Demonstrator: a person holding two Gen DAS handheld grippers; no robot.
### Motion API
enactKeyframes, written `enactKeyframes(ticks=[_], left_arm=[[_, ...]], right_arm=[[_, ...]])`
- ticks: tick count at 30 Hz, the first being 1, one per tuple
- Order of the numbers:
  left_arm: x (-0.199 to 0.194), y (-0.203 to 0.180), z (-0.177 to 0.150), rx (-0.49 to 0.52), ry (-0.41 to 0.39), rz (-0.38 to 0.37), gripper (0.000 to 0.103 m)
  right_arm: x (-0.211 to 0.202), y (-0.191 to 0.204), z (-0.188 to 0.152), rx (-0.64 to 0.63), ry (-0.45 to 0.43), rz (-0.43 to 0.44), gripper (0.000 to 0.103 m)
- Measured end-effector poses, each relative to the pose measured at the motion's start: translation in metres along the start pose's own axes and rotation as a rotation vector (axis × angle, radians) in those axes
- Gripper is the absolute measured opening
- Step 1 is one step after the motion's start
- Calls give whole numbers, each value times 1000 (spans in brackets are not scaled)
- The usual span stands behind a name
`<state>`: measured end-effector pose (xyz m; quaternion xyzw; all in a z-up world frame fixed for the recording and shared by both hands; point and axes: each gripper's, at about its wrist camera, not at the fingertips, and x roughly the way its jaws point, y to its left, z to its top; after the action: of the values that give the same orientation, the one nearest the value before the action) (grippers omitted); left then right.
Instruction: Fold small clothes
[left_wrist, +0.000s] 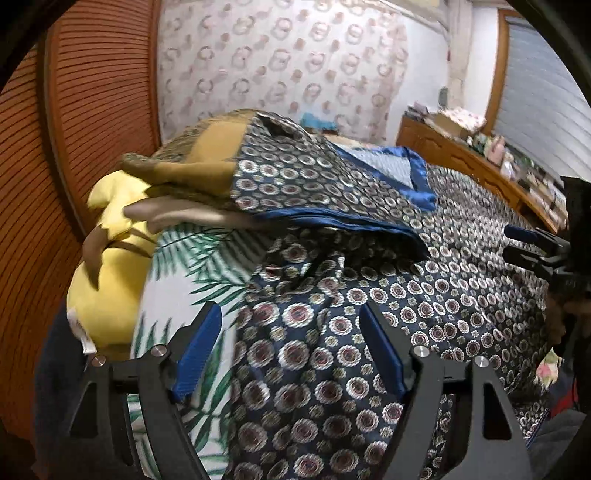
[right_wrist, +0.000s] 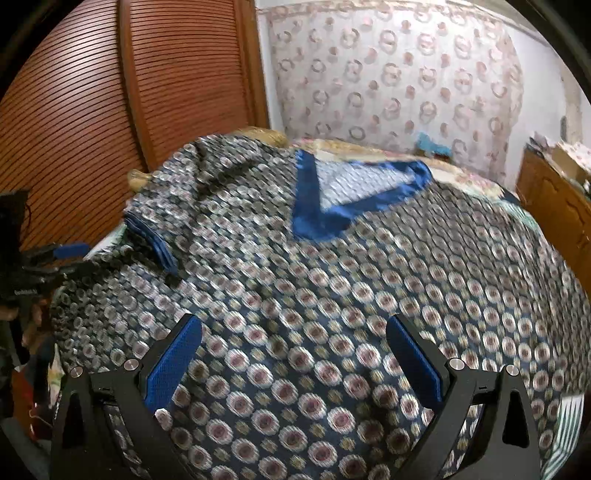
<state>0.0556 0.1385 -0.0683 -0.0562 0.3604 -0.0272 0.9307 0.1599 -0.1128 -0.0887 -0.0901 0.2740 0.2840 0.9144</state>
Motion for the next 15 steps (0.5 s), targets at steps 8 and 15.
enactKeyframes(ticks=[8, 15], left_arm=[[-31, 9, -3, -27, -81, 57, 78], [-37, 15, -5, -21, -107, 66, 78]], right_arm=[[23, 51, 50, -136, -48, 86, 100], [83, 108, 85, -203, 96, 261, 78]])
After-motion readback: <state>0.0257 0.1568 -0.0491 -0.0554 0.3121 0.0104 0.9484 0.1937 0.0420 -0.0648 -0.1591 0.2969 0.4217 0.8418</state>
